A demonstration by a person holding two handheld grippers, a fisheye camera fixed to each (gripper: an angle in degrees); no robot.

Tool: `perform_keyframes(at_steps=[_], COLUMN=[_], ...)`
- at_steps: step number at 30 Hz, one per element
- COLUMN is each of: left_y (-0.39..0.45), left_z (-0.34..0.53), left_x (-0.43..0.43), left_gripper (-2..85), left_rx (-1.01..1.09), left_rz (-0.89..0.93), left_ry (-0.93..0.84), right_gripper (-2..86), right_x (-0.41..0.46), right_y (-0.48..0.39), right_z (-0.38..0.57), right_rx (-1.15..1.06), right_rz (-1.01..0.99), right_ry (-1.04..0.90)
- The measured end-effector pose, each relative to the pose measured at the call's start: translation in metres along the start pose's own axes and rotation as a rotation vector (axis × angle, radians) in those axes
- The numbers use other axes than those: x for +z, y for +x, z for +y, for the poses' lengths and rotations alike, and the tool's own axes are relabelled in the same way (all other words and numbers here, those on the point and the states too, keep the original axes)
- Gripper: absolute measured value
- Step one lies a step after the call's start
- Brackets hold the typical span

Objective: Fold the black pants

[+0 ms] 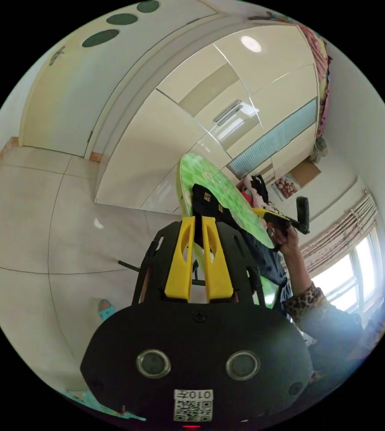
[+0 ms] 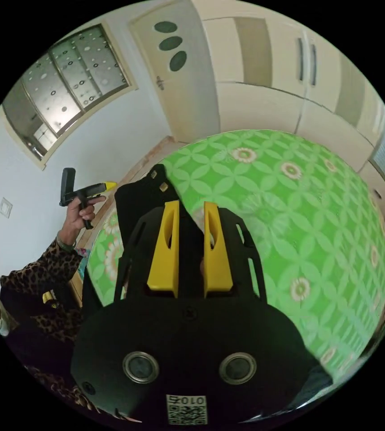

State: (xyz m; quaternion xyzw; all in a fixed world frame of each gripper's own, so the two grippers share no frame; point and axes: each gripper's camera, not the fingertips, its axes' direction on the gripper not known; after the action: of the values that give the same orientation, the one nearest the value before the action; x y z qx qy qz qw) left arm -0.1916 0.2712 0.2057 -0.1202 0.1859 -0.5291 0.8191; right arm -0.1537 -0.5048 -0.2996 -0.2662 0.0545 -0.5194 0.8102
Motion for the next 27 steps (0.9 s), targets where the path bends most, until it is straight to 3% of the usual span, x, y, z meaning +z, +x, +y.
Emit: perform_keyframes(at_steps=[4, 6, 8, 10, 14, 17, 22, 27], left_y=[-0.024, -0.021, -0.015, -0.002, 0.008, 0.020, 0.031, 0.022], left_z=[-0.006, -0.012, -0.018, -0.025, -0.028, -0.028, -0.028, -0.026], left_x=[0.025, 0.039, 0.055, 0.071, 0.084, 0.085, 0.084, 0.071], left_gripper=[2.2, 2.0, 1.4, 0.4, -0.2, -0.3, -0.4, -0.3], left_rx=[-0.099, -0.086, -0.074, -0.027, -0.051, -0.062, -0.018, -0.063], left_rz=[0.151, 0.159, 0.143, 0.121, 0.039, -0.050, -0.421, -0.250], left_ry=[0.001, -0.010, -0.037, -0.060, -0.072, -0.094, -0.172, -0.074], right_gripper=[7.4, 5.3, 3.7, 3.2, 2.8, 2.4, 2.1, 2.2], right_x=[-0.030, -0.042, -0.041, -0.034, 0.035, 0.104, 0.195, 0.271], right_y=[0.017, 0.035, 0.059, 0.081, 0.110, 0.120, 0.128, 0.133], right_z=[0.096, 0.165, 0.210, 0.245, 0.266, 0.245, 0.214, 0.196], right_rx=[0.228, 0.422, 0.576, 0.687, 0.707, 0.762, 0.757, 0.822], right_rz=[0.172, 0.455, 0.573, 0.478, 0.059, 0.150, 0.242, 0.276], right_ry=[0.062, 0.077, 0.037, 0.050, 0.147, 0.076, 0.008, 0.057])
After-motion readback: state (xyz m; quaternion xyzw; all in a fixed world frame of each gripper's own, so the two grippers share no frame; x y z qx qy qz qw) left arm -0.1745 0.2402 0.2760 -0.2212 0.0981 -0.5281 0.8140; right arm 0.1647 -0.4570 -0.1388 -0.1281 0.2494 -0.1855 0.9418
